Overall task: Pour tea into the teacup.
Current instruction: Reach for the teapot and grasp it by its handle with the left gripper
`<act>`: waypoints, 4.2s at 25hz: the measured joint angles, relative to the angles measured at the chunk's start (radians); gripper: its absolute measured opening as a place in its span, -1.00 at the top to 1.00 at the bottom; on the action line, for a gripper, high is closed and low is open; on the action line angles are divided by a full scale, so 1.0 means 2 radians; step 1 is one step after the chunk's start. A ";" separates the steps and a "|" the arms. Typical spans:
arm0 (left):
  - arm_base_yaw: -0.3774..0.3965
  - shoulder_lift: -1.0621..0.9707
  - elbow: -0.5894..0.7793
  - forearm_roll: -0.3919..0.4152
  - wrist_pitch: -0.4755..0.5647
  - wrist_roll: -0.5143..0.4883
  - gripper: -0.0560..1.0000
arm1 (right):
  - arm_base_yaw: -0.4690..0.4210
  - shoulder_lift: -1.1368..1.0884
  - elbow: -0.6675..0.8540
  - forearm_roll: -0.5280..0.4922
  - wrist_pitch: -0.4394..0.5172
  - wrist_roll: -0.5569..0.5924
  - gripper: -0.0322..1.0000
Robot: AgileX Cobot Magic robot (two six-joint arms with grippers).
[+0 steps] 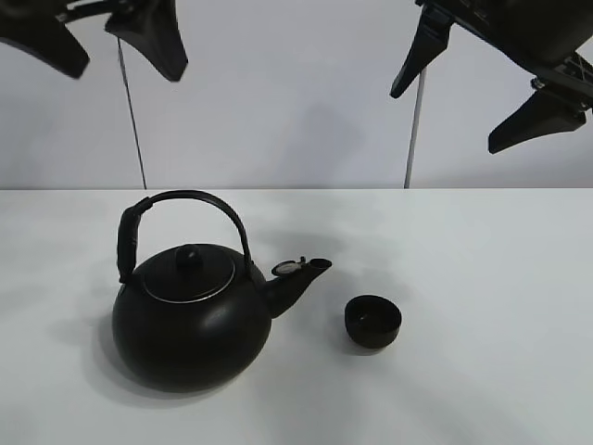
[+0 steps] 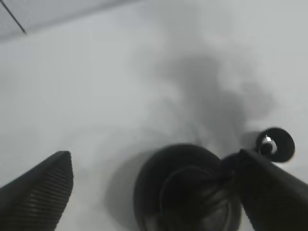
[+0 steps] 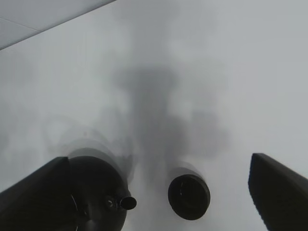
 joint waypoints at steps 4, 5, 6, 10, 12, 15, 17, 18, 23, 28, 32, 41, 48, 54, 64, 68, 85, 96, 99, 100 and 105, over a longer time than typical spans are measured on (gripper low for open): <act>-0.003 -0.092 0.155 0.095 -0.206 0.000 -0.34 | 0.000 0.000 0.000 0.000 -0.002 0.000 -0.41; -0.001 -0.112 0.202 0.119 -0.261 0.000 -0.34 | 0.000 0.000 0.000 0.000 -0.004 0.000 -0.41; 0.005 -0.127 0.242 0.140 -0.314 0.000 -0.34 | 0.000 0.000 0.000 0.000 -0.007 0.000 -0.41; 0.025 -0.145 0.398 0.153 -0.496 0.000 -0.34 | 0.000 0.000 0.000 0.001 -0.023 0.000 -0.41; 0.033 -0.145 0.454 0.119 -0.570 0.002 -0.30 | 0.000 0.000 0.000 0.002 -0.028 0.000 -0.41; 0.039 -0.136 0.505 0.063 -0.673 0.032 -0.24 | 0.000 0.000 0.000 0.002 -0.030 0.000 -0.41; 0.039 -0.125 0.524 0.038 -0.730 0.065 -0.23 | 0.000 0.000 0.000 0.002 -0.031 0.000 -0.41; 0.039 -0.117 0.530 0.030 -0.753 0.074 -0.22 | 0.000 0.000 0.000 0.002 -0.031 0.000 -0.41; 0.039 -0.049 0.535 0.021 -0.838 0.090 -0.22 | 0.000 0.000 0.000 0.002 -0.033 0.000 -0.41; 0.039 0.024 0.535 0.028 -0.910 0.091 -0.21 | 0.000 0.000 0.000 0.002 -0.045 0.000 -0.41; 0.039 0.055 0.535 0.060 -0.911 0.091 -0.21 | 0.000 0.000 0.000 0.002 -0.056 0.000 -0.41; 0.039 0.056 0.535 0.079 -0.913 0.092 -0.21 | 0.000 0.000 0.000 0.002 -0.063 0.000 -0.41; 0.039 0.056 0.517 0.087 -0.914 0.109 -0.19 | 0.000 0.000 0.000 0.002 -0.065 0.000 -0.41; 0.039 0.056 0.507 0.097 -0.902 0.111 -0.19 | 0.000 0.000 0.000 0.002 -0.065 0.000 -0.41; 0.039 0.098 0.500 0.098 -0.895 0.112 -0.19 | 0.000 0.000 0.000 0.002 -0.065 0.000 -0.41; 0.039 0.118 0.494 0.098 -0.911 0.112 -0.19 | 0.000 0.000 0.000 0.002 -0.065 0.000 -0.41; 0.039 0.159 0.459 0.075 -0.916 0.104 -0.19 | 0.000 0.000 0.000 0.002 -0.065 0.000 -0.41; 0.039 0.172 0.444 0.065 -0.921 0.100 -0.19 | 0.000 0.000 0.000 0.002 -0.067 0.000 -0.41; 0.039 0.178 0.444 0.063 -0.921 0.092 -0.19 | 0.000 0.000 0.000 0.002 -0.069 0.000 -0.41; 0.039 0.178 0.444 0.063 -0.921 0.091 -0.19 | 0.000 0.000 0.000 0.002 -0.069 0.000 -0.41; 0.039 0.178 0.443 0.063 -0.921 0.089 -0.08 | 0.000 0.000 0.000 0.002 -0.069 0.000 -0.41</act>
